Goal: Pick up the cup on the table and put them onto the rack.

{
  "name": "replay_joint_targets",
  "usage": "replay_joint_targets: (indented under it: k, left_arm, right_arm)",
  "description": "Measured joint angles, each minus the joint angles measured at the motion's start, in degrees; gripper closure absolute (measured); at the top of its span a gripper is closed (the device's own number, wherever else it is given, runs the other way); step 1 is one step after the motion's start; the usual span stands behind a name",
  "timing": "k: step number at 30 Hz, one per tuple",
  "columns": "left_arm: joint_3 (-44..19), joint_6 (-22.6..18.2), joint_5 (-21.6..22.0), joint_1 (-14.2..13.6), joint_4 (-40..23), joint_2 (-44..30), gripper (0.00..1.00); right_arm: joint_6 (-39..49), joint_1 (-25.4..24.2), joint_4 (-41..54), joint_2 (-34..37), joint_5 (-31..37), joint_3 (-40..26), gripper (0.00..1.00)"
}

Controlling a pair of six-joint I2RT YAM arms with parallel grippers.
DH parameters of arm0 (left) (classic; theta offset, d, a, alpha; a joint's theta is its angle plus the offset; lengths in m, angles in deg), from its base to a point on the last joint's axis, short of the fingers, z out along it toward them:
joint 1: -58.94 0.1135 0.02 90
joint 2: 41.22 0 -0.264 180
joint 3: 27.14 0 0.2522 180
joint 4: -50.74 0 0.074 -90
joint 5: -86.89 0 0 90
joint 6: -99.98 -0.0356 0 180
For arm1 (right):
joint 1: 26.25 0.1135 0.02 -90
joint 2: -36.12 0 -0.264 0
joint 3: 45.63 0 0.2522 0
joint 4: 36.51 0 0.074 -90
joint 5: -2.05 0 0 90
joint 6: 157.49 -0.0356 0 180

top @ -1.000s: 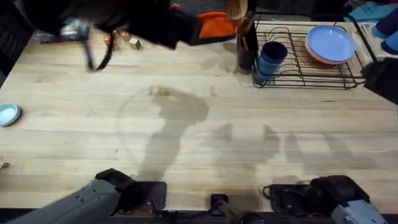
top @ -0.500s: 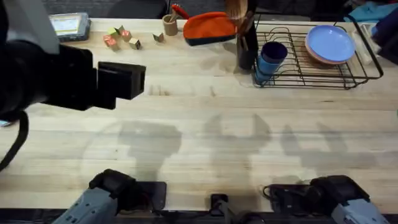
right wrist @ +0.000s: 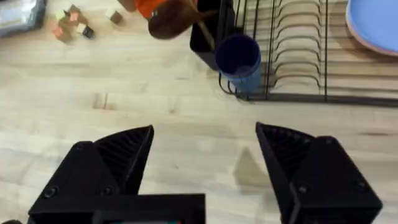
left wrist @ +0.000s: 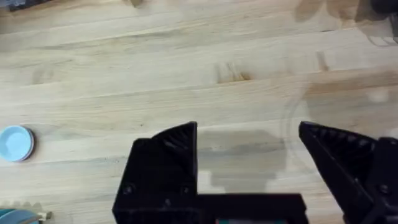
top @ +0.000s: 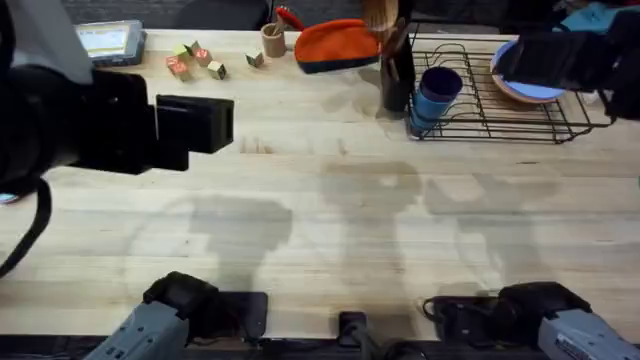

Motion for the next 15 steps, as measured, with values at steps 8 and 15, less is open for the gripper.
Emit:
replay_joint_targets:
  k: [8, 15]
  left_arm:
    - [0.00, 2.64, -0.13, 0.00, 1.33, 0.00, 0.002]
    - [0.00, 6.50, -0.20, 0.00, 1.51, 0.00, 0.002]
  right_arm:
    - [-0.01, 0.00, 4.57, -0.01, -0.15, 0.00, 0.004]
    - [0.30, 0.00, 6.29, -0.01, -0.15, 0.00, 0.004]
